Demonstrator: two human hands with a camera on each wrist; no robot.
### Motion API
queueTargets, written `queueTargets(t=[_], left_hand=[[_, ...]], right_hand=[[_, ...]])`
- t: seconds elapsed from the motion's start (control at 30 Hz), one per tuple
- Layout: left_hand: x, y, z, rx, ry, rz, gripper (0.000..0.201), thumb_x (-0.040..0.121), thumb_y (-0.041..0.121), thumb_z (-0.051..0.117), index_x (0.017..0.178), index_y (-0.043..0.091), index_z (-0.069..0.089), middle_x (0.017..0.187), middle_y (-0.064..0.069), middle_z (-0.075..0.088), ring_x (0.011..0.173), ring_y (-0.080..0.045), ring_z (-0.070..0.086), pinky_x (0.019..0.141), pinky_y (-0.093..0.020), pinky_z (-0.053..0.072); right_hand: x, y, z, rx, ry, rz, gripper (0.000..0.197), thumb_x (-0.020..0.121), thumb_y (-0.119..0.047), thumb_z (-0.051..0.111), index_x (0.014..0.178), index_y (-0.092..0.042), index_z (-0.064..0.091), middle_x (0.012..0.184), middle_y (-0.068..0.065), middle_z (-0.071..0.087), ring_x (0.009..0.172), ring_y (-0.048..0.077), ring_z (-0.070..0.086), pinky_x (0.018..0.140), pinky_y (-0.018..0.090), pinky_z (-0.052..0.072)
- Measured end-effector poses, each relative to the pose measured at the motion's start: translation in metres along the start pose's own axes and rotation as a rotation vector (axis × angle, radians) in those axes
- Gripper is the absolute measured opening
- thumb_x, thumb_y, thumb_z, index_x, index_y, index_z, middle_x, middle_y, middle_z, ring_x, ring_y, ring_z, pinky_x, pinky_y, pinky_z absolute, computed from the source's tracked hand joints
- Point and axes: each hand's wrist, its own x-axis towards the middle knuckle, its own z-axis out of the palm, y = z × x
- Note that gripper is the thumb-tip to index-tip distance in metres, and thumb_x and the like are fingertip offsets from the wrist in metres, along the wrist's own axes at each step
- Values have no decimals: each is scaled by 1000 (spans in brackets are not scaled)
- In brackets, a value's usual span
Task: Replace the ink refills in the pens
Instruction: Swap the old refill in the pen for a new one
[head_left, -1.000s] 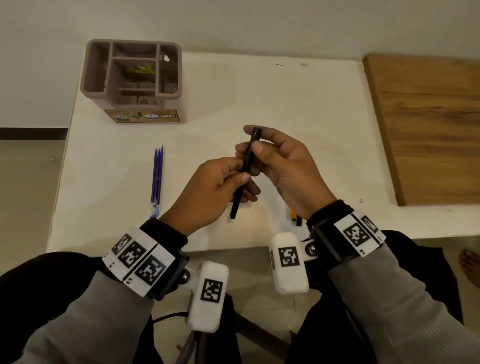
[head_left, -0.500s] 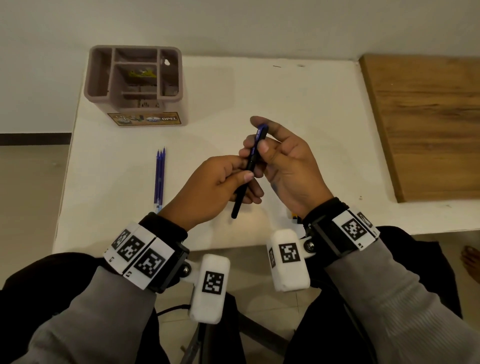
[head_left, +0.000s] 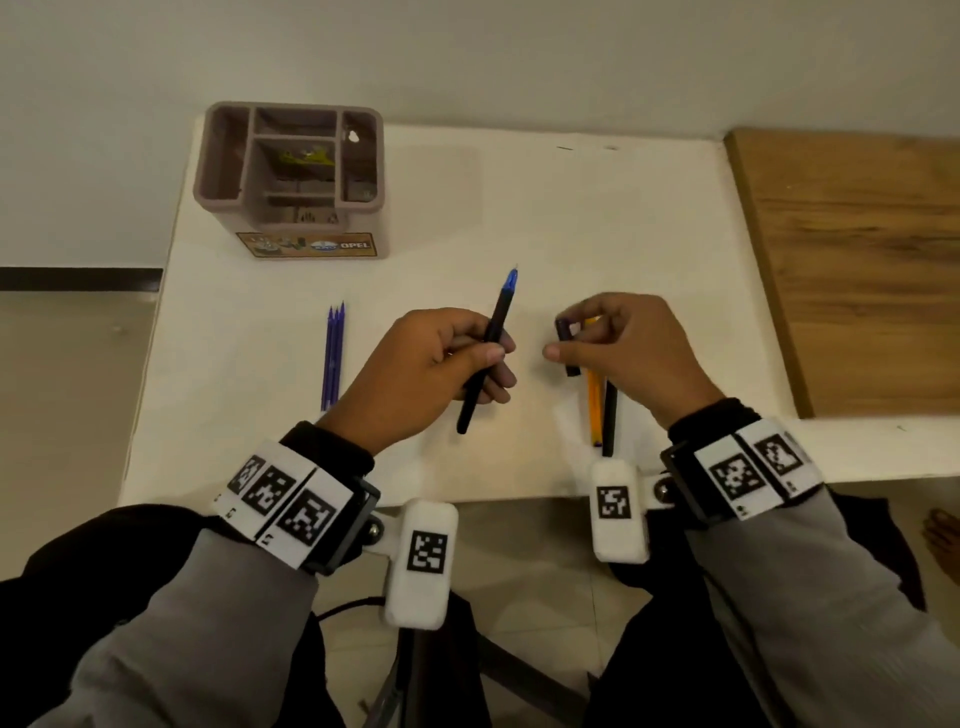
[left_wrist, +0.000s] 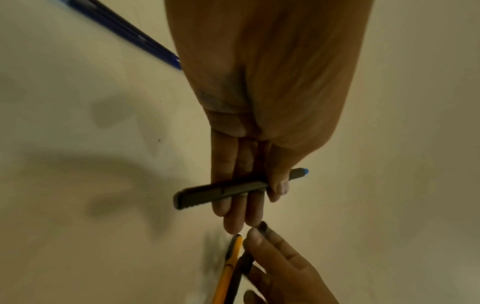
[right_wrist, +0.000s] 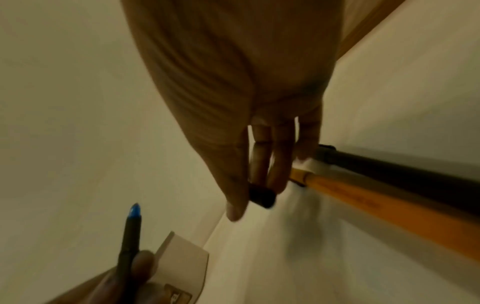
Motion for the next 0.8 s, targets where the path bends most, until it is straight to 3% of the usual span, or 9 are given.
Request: queueTargets(t=[0.1,0.27,0.33,0.4,0.5,0.57,0.7,0.8], left_hand=[[1,-5,1,17,26,-32,15,94,5,52,99,7,66,81,-12,74,73,-26,73,69,-30,60],[2,-8,3,9,61,-65,13,93,5,55,98,7,67,79,-13,74,72,-28,73,67,-29,60],[2,-9,5,14,69,-69,12,92,5,56,98,6,67,79,-14,73,71,-29,73,67,-30,61],[1,-9,7,23,72,-63,12,92,5,58,99,5,67,80,-16,73,70,-29,73,67,-31,61],[0,-9,9,52,78,-41,14,90,6,60,102,1,67,80,-17,73,68,-28,73,67,-32,61],[0,-8,11,69,78,-27,15,90,5,61,102,-1,67,79,-17,73,67,-27,73,67,-32,61],[-1,-4,14,65,41,-13,16,93,3,54,102,-2,67,78,-15,72,67,-26,72,64,-28,60],[-2,2,11,-9,8,3,19,95,2,49,104,-3,65,79,-16,72,71,-29,72,69,-33,61]], right_hand=[[4,2,7,-253,25,114,37,61,-42,89,88,-26,69,69,-6,68,74,14,67,71,35,53],[2,1,18,-342,177,117,33,69,-45,82,90,-27,65,76,-10,64,80,12,62,69,31,47],[1,-5,22,-228,243,19,20,82,-45,72,89,-26,67,78,-11,65,77,9,61,70,31,49],[-2,-17,24,30,198,-80,22,93,-39,61,90,-20,73,79,-9,69,70,5,62,68,27,52],[-11,-32,31,331,33,-48,21,91,-33,66,89,-14,74,74,-9,70,56,1,59,52,11,43],[-15,-34,36,414,34,-6,13,86,-26,72,87,-13,73,62,-14,64,52,-2,54,46,7,38],[-17,-35,35,574,-6,-1,15,91,-14,65,101,-4,73,76,-2,68,61,-4,59,56,7,43],[-15,-36,31,624,-116,-38,19,98,-18,55,107,-15,71,85,-8,72,78,-2,65,73,16,43]])
